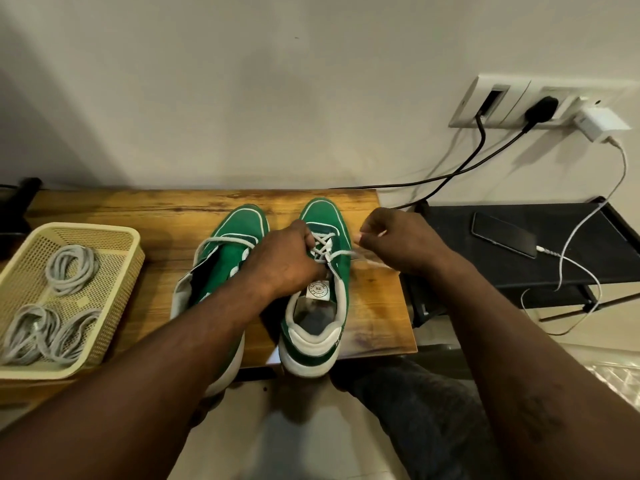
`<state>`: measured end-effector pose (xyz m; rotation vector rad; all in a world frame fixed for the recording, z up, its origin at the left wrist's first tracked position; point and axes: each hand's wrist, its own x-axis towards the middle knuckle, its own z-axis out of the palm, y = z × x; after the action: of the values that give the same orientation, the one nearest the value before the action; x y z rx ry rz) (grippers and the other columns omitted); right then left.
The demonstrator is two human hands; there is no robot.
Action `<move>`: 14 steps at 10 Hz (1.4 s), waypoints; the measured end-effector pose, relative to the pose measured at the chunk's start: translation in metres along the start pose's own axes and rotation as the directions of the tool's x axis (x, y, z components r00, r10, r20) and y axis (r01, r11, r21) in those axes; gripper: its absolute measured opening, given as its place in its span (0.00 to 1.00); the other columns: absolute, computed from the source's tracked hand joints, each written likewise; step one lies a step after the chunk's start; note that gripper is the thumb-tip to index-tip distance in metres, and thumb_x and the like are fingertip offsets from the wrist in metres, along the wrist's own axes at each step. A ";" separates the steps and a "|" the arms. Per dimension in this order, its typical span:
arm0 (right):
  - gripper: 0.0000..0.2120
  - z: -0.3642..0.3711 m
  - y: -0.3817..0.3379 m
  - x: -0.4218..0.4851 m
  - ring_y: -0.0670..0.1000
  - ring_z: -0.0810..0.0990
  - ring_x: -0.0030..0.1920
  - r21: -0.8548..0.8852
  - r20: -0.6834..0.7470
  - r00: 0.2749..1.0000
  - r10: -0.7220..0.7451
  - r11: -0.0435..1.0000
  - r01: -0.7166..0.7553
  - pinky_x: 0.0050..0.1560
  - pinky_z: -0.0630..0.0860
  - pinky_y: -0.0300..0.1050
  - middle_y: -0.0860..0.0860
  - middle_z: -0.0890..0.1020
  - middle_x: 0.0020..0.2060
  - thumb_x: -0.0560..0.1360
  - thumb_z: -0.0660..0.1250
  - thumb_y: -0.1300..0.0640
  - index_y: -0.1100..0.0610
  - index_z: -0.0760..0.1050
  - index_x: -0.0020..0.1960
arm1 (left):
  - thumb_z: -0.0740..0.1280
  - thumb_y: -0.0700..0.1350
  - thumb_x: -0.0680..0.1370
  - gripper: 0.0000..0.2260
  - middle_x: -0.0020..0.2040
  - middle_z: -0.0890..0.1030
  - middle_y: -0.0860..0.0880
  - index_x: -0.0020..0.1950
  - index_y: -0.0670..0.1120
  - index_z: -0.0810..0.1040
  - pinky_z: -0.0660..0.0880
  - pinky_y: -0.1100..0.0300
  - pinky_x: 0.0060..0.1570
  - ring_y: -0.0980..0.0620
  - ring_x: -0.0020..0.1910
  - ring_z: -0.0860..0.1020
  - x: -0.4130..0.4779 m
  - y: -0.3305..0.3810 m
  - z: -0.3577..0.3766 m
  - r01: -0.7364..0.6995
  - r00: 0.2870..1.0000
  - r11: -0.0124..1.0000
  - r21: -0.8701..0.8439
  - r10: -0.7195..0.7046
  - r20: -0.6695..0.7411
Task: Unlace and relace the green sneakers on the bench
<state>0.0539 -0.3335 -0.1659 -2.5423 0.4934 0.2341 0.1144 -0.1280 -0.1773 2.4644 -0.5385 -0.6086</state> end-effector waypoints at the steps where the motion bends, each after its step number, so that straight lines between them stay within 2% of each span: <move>1: 0.17 0.007 -0.022 -0.006 0.49 0.80 0.51 0.105 0.161 0.982 -0.101 0.991 0.085 0.52 0.77 0.49 0.48 0.83 0.49 0.80 0.68 0.37 0.50 0.80 0.53 | 0.79 0.55 0.74 0.14 0.44 0.84 0.49 0.50 0.51 0.78 0.80 0.52 0.44 0.47 0.43 0.84 -0.001 0.001 -0.019 0.051 0.993 0.999 -0.010 -0.049 0.105; 2: 0.14 0.016 -0.033 -0.006 0.51 0.78 0.48 -0.027 0.246 0.959 -0.142 0.988 0.153 0.44 0.74 0.47 0.49 0.82 0.45 0.81 0.68 0.40 0.50 0.76 0.47 | 0.75 0.57 0.78 0.12 0.44 0.85 0.48 0.48 0.49 0.82 0.79 0.53 0.47 0.48 0.44 0.84 -0.003 0.001 -0.032 0.025 0.970 0.998 0.058 -0.038 0.238; 3: 0.14 0.016 -0.036 -0.008 0.52 0.79 0.49 0.002 0.268 0.952 -0.146 0.989 0.151 0.48 0.74 0.49 0.51 0.83 0.46 0.83 0.66 0.43 0.49 0.74 0.43 | 0.72 0.52 0.81 0.08 0.44 0.84 0.50 0.46 0.49 0.83 0.75 0.57 0.45 0.50 0.44 0.82 -0.005 0.001 -0.034 -0.001 0.981 0.996 0.092 -0.017 0.195; 4: 0.14 0.014 -0.036 -0.010 0.52 0.81 0.47 0.028 0.242 0.961 -0.132 0.991 0.129 0.51 0.76 0.50 0.50 0.84 0.43 0.84 0.65 0.48 0.50 0.75 0.41 | 0.69 0.45 0.82 0.07 0.41 0.85 0.49 0.45 0.46 0.82 0.80 0.55 0.45 0.50 0.41 0.83 0.000 0.001 -0.033 0.050 0.991 0.998 0.025 -0.053 0.126; 5: 0.13 0.016 -0.033 -0.009 0.51 0.86 0.43 0.113 0.241 0.968 -0.064 0.993 0.038 0.47 0.79 0.45 0.50 0.87 0.39 0.84 0.66 0.52 0.54 0.79 0.42 | 0.66 0.41 0.82 0.08 0.37 0.83 0.50 0.43 0.47 0.79 0.83 0.56 0.42 0.52 0.35 0.83 0.006 -0.003 -0.036 0.129 0.988 0.989 -0.072 -0.121 0.096; 6: 0.13 0.014 -0.028 -0.007 0.52 0.88 0.43 0.172 0.257 0.966 -0.006 0.984 -0.040 0.48 0.83 0.48 0.52 0.88 0.40 0.84 0.68 0.52 0.58 0.82 0.45 | 0.66 0.40 0.82 0.08 0.38 0.82 0.47 0.43 0.44 0.80 0.81 0.59 0.36 0.51 0.33 0.82 0.006 -0.002 -0.038 0.168 0.985 0.982 -0.083 -0.164 0.059; 7: 0.12 0.012 -0.025 -0.007 0.54 0.89 0.45 0.221 0.259 0.966 0.025 0.972 -0.085 0.50 0.86 0.51 0.54 0.88 0.42 0.83 0.69 0.53 0.59 0.81 0.45 | 0.64 0.39 0.83 0.10 0.37 0.82 0.46 0.42 0.42 0.78 0.78 0.62 0.29 0.50 0.31 0.82 0.007 -0.001 -0.037 0.232 0.973 0.958 -0.167 -0.227 0.051; 8: 0.12 0.015 -0.024 -0.008 0.53 0.88 0.45 0.177 0.207 0.978 0.001 0.983 -0.039 0.53 0.85 0.55 0.52 0.88 0.41 0.83 0.69 0.51 0.58 0.82 0.45 | 0.66 0.39 0.82 0.08 0.36 0.83 0.44 0.43 0.41 0.79 0.81 0.60 0.31 0.48 0.31 0.83 0.004 0.002 -0.039 0.225 0.974 0.957 -0.186 -0.219 0.049; 9: 0.14 0.018 -0.024 -0.009 0.53 0.86 0.45 0.158 0.152 0.988 -0.022 0.987 -0.002 0.52 0.84 0.54 0.52 0.86 0.40 0.82 0.70 0.48 0.58 0.81 0.45 | 0.70 0.35 0.79 0.02 0.38 0.86 0.42 0.47 0.38 0.81 0.86 0.47 0.43 0.44 0.36 0.86 -0.002 -0.001 -0.042 0.185 0.977 0.962 -0.203 -0.156 0.148; 10: 0.16 0.019 -0.028 -0.009 0.48 0.83 0.37 0.286 0.205 0.978 0.034 0.954 -0.093 0.45 0.82 0.48 0.52 0.85 0.38 0.83 0.69 0.46 0.59 0.81 0.48 | 0.69 0.37 0.80 0.03 0.39 0.87 0.42 0.47 0.39 0.81 0.83 0.49 0.42 0.45 0.34 0.84 -0.004 -0.003 -0.042 0.178 0.977 0.950 -0.255 -0.141 0.159; 11: 0.19 0.014 -0.038 -0.010 0.49 0.79 0.34 0.364 0.196 0.978 0.068 0.921 -0.137 0.40 0.79 0.46 0.52 0.82 0.35 0.83 0.67 0.43 0.59 0.80 0.46 | 0.71 0.40 0.81 0.04 0.39 0.87 0.43 0.48 0.40 0.83 0.78 0.56 0.36 0.49 0.32 0.81 -0.006 -0.001 -0.045 0.113 0.989 0.944 -0.311 -0.078 0.122; 12: 0.14 0.005 -0.045 -0.010 0.52 0.79 0.41 0.246 0.061 0.997 0.043 0.968 -0.056 0.41 0.73 0.46 0.51 0.82 0.41 0.84 0.66 0.47 0.57 0.81 0.48 | 0.71 0.39 0.81 0.03 0.37 0.86 0.46 0.49 0.43 0.85 0.77 0.58 0.34 0.51 0.32 0.80 -0.007 0.005 -0.053 0.010 0.999 0.894 -0.447 0.007 0.037; 13: 0.07 -0.001 -0.046 -0.013 0.53 0.81 0.45 0.236 -0.093 0.993 0.068 0.971 -0.045 0.42 0.74 0.48 0.52 0.84 0.43 0.83 0.66 0.53 0.55 0.80 0.50 | 0.69 0.38 0.82 0.05 0.36 0.83 0.46 0.52 0.41 0.85 0.75 0.58 0.36 0.51 0.32 0.78 -0.010 0.010 -0.060 -0.122 0.989 0.739 -0.662 0.149 -0.016; 14: 0.05 -0.010 -0.049 -0.022 0.47 0.77 0.34 0.569 -0.096 0.995 0.012 0.821 0.045 0.36 0.73 0.45 0.52 0.86 0.39 0.82 0.65 0.59 0.58 0.79 0.50 | 0.64 0.39 0.84 0.09 0.41 0.82 0.47 0.56 0.42 0.84 0.74 0.59 0.36 0.51 0.34 0.76 -0.014 0.012 -0.065 -0.227 0.958 0.448 -0.864 0.260 -0.117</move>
<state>0.0538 -0.2934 -0.1286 -1.9680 0.4887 -0.0456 0.1338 -0.1045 -0.1170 1.3466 -0.4224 -0.5947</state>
